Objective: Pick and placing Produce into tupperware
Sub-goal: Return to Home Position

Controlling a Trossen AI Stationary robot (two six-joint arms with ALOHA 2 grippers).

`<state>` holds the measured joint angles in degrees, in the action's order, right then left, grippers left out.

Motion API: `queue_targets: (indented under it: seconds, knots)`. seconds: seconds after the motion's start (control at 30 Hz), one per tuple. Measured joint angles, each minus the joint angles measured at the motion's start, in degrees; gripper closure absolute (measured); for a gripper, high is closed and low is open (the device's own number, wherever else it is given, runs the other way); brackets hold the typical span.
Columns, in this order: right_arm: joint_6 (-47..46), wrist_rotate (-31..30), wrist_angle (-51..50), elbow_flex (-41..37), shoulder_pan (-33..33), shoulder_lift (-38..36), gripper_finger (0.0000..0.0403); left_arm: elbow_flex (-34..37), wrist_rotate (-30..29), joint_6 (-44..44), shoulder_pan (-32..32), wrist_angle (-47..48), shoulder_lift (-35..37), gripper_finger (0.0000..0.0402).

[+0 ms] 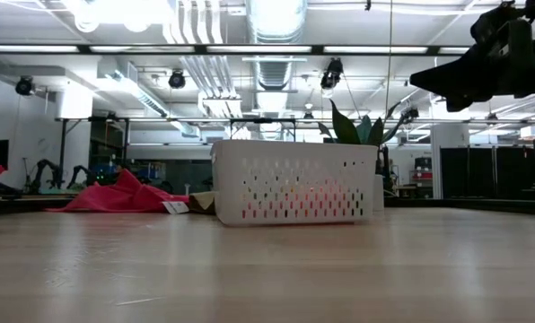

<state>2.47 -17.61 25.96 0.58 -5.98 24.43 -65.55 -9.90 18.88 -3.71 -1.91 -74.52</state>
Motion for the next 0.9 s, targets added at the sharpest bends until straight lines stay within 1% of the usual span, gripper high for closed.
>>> queue_targets:
  seconds: [0.1, 0.23, 0.47, 0.53, 0.67, 0.9]
  knots:
    - [0.19, -0.03, 0.0, 0.0, 0.0, 0.0, 0.0394, 6.16, -4.79, 1.48, -1.15, 0.34, 8.67, 0.04]
    - [0.4, -0.37, 0.02, 0.0, 0.0, 0.0, 0.0394, 15.23, -8.62, 1.15, -2.15, 2.62, 20.6, 0.04]
    - [0.58, -0.46, 0.02, 0.0, 0.0, 0.0, 0.0394, 28.81, -10.12, 0.77, -2.86, 3.95, 40.26, 0.04]
    - [0.58, -0.46, 0.02, 0.0, 0.0, 0.0, 0.0394, 31.64, -10.65, 0.5, -2.84, 4.05, 44.33, 0.04]
    - [0.58, -0.46, 0.02, 0.0, 0.0, 0.0, 0.0394, 36.86, -12.54, 0.38, -2.83, 4.23, 50.22, 0.04]
    - [0.78, -0.48, 0.02, 0.0, 0.0, 0.0, 0.0394, 46.48, -12.99, 0.41, -2.79, 3.57, 62.25, 0.04]
